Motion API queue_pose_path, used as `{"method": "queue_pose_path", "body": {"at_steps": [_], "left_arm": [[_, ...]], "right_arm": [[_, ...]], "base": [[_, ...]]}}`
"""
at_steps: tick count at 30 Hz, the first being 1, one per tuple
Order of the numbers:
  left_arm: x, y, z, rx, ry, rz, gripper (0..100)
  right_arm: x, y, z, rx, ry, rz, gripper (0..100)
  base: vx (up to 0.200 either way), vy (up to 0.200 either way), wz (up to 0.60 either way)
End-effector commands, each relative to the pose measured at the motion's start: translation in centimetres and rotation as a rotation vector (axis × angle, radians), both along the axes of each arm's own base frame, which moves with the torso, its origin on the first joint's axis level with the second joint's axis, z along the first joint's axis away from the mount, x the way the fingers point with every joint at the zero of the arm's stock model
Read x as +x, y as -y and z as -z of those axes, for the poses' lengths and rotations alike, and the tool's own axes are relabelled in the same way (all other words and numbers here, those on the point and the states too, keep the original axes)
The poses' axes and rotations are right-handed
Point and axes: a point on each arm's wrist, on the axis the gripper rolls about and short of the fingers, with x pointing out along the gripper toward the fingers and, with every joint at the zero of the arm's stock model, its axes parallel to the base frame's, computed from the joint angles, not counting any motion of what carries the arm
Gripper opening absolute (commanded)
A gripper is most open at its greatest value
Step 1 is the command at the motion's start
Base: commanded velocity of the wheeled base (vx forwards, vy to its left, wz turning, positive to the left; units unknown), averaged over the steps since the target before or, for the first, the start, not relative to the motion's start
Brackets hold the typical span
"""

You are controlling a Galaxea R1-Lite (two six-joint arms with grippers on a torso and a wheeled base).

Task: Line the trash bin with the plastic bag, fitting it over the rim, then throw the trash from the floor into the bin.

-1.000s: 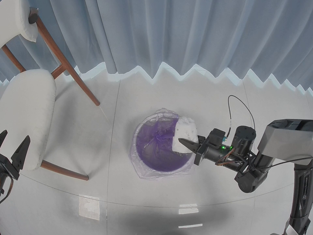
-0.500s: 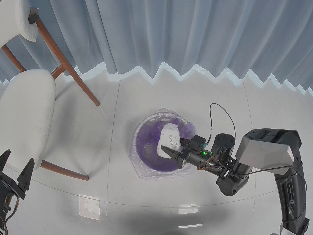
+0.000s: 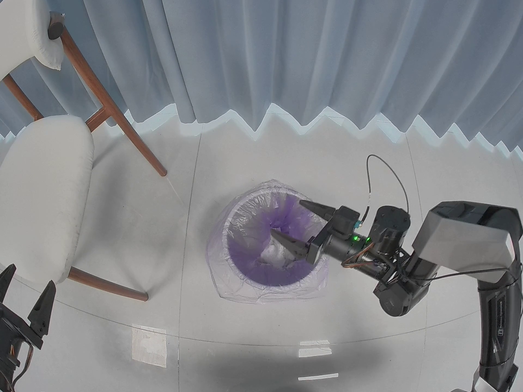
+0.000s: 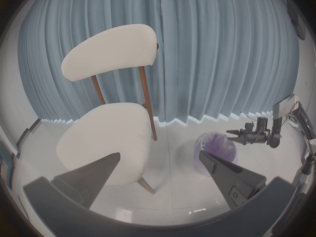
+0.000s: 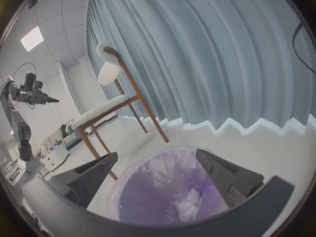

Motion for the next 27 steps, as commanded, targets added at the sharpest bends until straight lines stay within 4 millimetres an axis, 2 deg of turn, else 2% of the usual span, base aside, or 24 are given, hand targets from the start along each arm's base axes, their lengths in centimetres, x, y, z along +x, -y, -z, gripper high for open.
{"method": "queue_pose_path", "body": {"at_steps": [1, 3, 4, 7, 9, 10, 13, 16, 17, 19, 24, 26, 27], "left_arm": [[-1.3, 0.0, 1.0, 0.004, 0.022, 0.003, 100], [-1.6, 0.1, 1.2, 0.004, 0.022, 0.003, 100], [-2.1, 0.1, 1.5, -0.002, 0.034, 0.003, 100], [-3.0, 0.1, 2.1, -0.003, 0.047, 0.005, 100], [-3.5, 0.1, 2.4, -0.003, 0.047, 0.006, 100], [-4.0, 0.1, 2.8, -0.003, 0.054, 0.01, 100], [-5.0, 0.2, 3.7, -0.004, 0.067, 0.014, 100], [-6.0, 0.2, 4.6, -0.003, 0.074, 0.016, 100], [-6.1, 0.2, 4.7, -0.003, 0.074, 0.016, 100], [-6.5, 0.1, 5.2, -0.004, 0.082, 0.034, 100], [-6.3, 0.1, 6.0, -0.049, 0.062, 0.042, 100], [-6.1, 0.1, 6.6, -0.052, 0.042, 0.041, 100], [-5.8, 0.1, 7.5, -0.045, 0.017, 0.04, 100]], "right_arm": [[-2.3, 5.0, -7.9, 0.084, 0.117, 0.085, 100], [-3.4, 6.4, -9.0, 0.087, 0.122, 0.106, 100], [-5.2, 8.5, -10.3, 0.088, 0.128, 0.141, 100], [-8.6, 11.3, -12.2, 0.101, 0.145, 0.186, 100], [-10.2, 12.3, -13.1, 0.116, 0.158, 0.2, 100], [-11.9, 13.1, -14.1, 0.133, 0.178, 0.211, 100], [-15.2, 14.3, -15.1, 0.14, 0.193, 0.223, 100], [-18.7, 15.6, -14.6, 0.113, 0.17, 0.247, 100], [-19.0, 15.7, -14.5, 0.111, 0.168, 0.249, 100], [-21.7, 16.6, -14.0, 0.101, 0.172, 0.27, 100], [-25.7, 18.5, -12.7, 0.093, 0.165, 0.373, 100], [-26.7, 18.8, -12.5, 0.091, 0.169, 0.391, 100], [-28.0, 19.1, -12.2, 0.087, 0.164, 0.405, 100]], "base": [[0.0, 0.0, 0.0], [0.0, 0.0, 0.0], [0.0, 0.0, 0.0], [0.0, 0.0, 0.0], [0.0, 0.0, 0.0], [0.0, 0.0, 0.0], [0.0, 0.0, 0.0], [0.0, 0.0, 0.0], [0.0, 0.0, 0.0], [0.0, 0.0, 0.0], [0.0, 0.0, 0.0], [0.0, 0.0, 0.0], [0.0, 0.0, 0.0]]}}
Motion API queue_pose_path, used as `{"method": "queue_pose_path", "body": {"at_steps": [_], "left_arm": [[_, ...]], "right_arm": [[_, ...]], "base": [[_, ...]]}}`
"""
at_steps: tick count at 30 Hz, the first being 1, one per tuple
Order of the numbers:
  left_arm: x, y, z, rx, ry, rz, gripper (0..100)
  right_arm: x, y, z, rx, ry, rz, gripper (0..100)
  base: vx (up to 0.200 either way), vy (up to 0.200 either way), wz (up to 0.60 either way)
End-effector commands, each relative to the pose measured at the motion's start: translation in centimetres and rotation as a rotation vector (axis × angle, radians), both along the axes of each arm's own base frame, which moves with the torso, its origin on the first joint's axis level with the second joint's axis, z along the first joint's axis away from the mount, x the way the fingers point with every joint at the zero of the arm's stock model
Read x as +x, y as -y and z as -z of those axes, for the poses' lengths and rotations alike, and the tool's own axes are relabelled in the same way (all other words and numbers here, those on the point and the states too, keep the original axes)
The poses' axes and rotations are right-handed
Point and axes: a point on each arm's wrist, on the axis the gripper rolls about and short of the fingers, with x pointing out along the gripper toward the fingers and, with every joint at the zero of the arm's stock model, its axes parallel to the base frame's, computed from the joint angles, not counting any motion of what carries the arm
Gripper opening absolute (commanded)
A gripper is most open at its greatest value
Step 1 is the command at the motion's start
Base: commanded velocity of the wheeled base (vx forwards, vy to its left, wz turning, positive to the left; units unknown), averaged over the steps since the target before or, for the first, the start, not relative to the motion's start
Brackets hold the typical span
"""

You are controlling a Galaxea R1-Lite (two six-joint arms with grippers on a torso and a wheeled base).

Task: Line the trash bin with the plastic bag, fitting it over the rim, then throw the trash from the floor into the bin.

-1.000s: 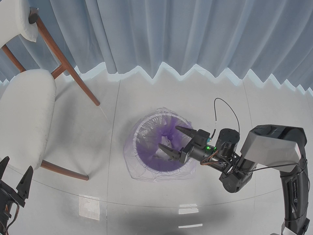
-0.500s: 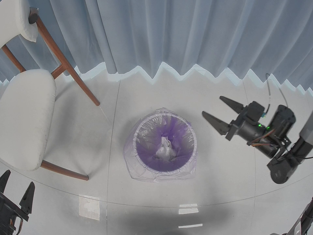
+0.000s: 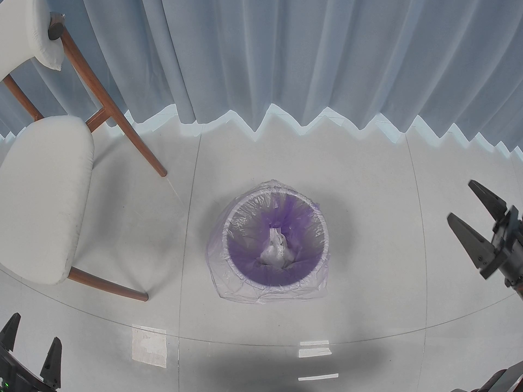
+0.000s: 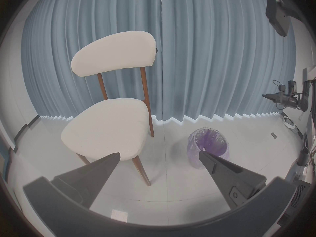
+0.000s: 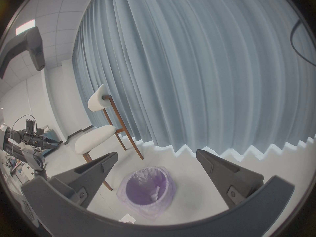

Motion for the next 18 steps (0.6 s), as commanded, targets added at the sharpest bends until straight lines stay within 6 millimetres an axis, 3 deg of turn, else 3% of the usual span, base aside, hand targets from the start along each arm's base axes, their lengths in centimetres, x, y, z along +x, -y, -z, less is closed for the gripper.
{"method": "queue_pose_path", "body": {"at_steps": [1, 3, 9, 10, 11, 13, 18], "left_arm": [[-0.2, 0.0, 2.4, -0.018, 0.008, 0.011, 100], [-0.2, 0.0, 2.3, -0.023, 0.026, 0.008, 100], [-0.2, -0.1, 2.4, -0.028, 0.025, -0.045, 100], [-0.2, -0.2, 2.4, -0.028, 0.025, -0.056, 100], [-0.2, -0.3, 2.4, -0.028, 0.026, -0.125, 100], [-0.2, -0.5, 2.4, -0.028, 0.027, -0.188, 100], [-0.2, -0.6, 2.4, -0.029, 0.027, -0.258, 100]], "right_arm": [[-7.6, 2.4, 1.2, 0.005, 0.054, 0.121, 100], [-8.7, 2.5, 1.6, 0.006, 0.052, 0.135, 100], [-15.2, 3.2, 6.7, -0.035, 0.01, 0.192, 100], [-15.5, 3.3, 7.1, -0.04, 0.012, 0.196, 100], [-16.1, 3.3, 8.9, -0.094, -0.04, 0.29, 100], [-16.2, 3.3, 9.7, -0.084, -0.089, 0.428, 100], [-16.2, 3.9, 10.0, 0.059, -0.18, 0.635, 100]], "base": [[0.0, 0.0, 0.0], [0.0, 0.0, 0.0], [0.0, 0.0, 0.0], [0.0, 0.0, 0.0], [0.0, 0.0, 0.0], [0.0, 0.0, 0.0], [0.0, 0.0, 0.0]]}}
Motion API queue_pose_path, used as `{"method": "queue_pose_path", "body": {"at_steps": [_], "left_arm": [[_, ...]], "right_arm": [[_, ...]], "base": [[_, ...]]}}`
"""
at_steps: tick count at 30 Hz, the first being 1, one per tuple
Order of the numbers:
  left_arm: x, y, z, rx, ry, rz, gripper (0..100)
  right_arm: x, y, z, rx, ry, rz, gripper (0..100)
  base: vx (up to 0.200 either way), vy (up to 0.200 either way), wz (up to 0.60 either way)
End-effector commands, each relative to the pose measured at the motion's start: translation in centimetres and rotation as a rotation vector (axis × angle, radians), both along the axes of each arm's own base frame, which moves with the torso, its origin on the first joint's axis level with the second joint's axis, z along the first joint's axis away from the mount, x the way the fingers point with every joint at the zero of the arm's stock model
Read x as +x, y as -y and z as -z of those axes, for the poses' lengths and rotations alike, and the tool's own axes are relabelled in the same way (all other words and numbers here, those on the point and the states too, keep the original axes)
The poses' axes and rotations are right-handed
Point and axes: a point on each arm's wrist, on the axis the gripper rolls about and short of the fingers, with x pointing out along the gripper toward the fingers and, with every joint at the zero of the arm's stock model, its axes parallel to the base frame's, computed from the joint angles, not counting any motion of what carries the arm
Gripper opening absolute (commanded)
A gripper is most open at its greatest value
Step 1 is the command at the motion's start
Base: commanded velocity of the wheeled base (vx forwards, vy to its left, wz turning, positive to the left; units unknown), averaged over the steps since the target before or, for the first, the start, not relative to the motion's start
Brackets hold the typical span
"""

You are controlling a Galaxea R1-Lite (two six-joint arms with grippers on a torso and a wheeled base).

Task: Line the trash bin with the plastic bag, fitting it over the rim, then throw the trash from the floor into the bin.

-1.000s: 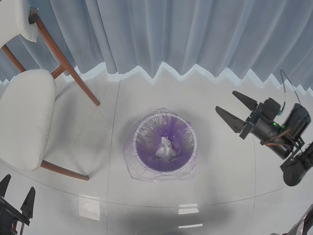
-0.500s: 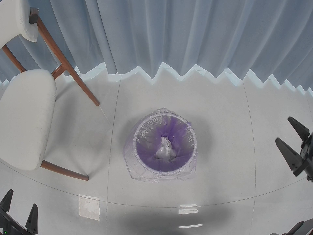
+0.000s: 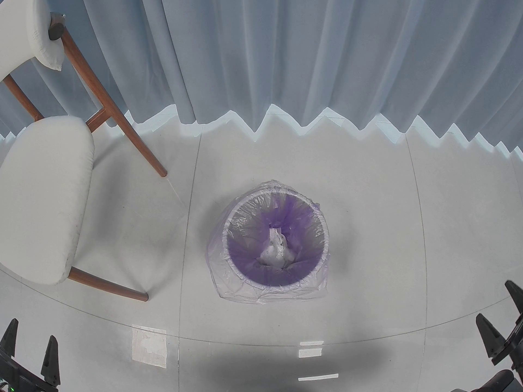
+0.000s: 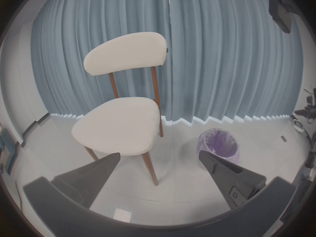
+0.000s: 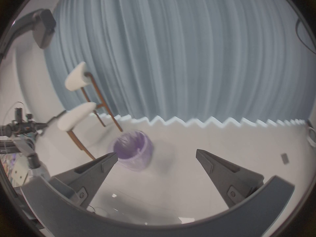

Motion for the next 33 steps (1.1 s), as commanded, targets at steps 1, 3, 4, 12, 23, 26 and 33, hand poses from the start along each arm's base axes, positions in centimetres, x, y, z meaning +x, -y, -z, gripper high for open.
{"method": "queue_pose_path", "body": {"at_steps": [1, 3, 4, 12, 23, 26, 33], "left_arm": [[-0.02, -0.36, 0.49, -0.01, 0.003, -0.159, 100], [-0.03, -0.4, 0.5, -0.017, 0.002, -0.18, 100], [-0.04, -0.45, 0.5, -0.022, 0.003, -0.2, 100], [0.02, -0.08, 0.5, -0.024, 0.003, -0.028, 100], [0.04, 0.15, 0.99, -0.01, -0.046, 0.064, 100], [0.04, 0.15, 0.99, -0.012, -0.046, 0.061, 100], [0.03, 0.14, 0.94, -0.01, -0.045, 0.067, 100]], "right_arm": [[-3.5, 0.67, 3.55, 0.096, 0.053, 0.338, 100], [-3.59, 0.8, 3.59, 0.181, 0.021, 0.4, 100], [-3.62, 0.85, 3.55, 0.196, 0.019, 0.418, 100], [-3.51, 0.61, 3.93, -0.016, 0.031, 0.308, 100], [-3.46, 0.5, 4.13, 0.013, 0.02, 0.261, 100], [-3.46, 0.55, 4.13, 0.012, 0.02, 0.286, 100], [-3.46, 0.55, 4.12, 0.01, 0.022, 0.286, 100]], "base": [[0.0, 0.0, 0.0], [0.0, 0.0, 0.0], [0.0, 0.0, 0.0], [0.0, 0.0, 0.0], [0.0, 0.0, 0.0], [0.0, 0.0, 0.0], [0.0, 0.0, 0.0]]}}
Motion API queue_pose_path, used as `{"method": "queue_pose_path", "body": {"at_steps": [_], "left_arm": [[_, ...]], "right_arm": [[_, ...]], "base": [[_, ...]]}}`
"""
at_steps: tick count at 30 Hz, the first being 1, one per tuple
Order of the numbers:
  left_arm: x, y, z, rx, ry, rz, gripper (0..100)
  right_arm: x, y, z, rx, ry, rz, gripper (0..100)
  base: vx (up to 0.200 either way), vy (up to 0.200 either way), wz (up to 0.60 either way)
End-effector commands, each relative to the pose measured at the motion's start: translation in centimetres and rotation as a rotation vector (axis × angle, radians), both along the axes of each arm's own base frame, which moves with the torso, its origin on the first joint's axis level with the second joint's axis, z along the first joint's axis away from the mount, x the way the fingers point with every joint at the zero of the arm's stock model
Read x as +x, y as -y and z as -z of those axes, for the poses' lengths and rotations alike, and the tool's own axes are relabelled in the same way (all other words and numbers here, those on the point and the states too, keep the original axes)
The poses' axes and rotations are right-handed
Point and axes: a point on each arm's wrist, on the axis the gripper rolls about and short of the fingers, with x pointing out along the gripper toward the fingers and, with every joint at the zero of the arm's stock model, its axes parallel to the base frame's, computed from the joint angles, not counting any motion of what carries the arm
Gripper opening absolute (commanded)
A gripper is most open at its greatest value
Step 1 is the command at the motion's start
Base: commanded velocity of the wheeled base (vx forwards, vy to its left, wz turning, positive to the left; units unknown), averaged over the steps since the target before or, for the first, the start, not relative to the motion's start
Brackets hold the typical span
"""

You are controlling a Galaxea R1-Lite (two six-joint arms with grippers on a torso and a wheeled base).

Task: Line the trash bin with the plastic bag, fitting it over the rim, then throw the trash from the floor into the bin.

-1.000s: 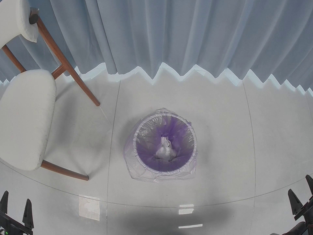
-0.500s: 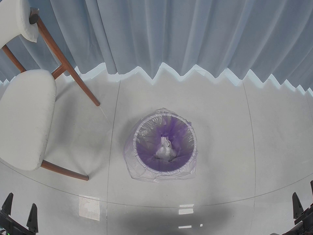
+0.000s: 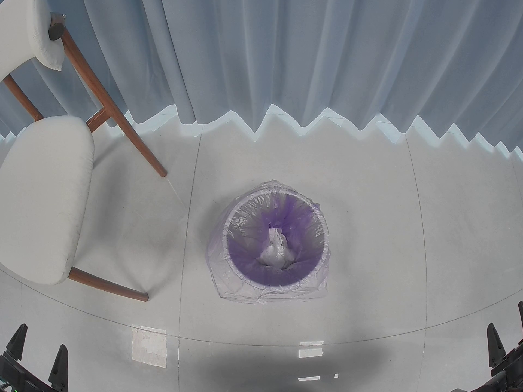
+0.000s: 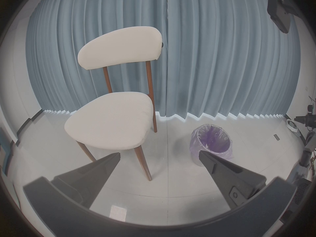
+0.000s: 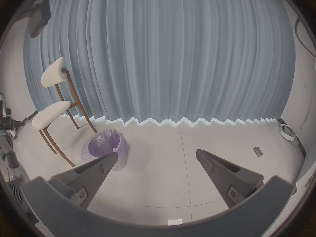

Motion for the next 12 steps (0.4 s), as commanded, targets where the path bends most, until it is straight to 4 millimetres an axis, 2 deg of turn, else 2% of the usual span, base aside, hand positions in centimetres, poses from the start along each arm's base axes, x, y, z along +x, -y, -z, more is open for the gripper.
{"method": "queue_pose_path", "body": {"at_steps": [1, 12], "left_arm": [[0.02, 0.0, 0.46, 0.0, -0.002, 0.0, 100], [0.03, 0.0, 0.5, 0.0, -0.003, 0.0, 100]], "right_arm": [[0.07, 0.0, 0.49, 0.001, -0.008, 0.0, 100], [0.07, 0.0, 0.49, 0.003, -0.008, 0.002, 100]], "base": [[0.0, 0.0, 0.0], [0.0, 0.0, 0.0]]}}
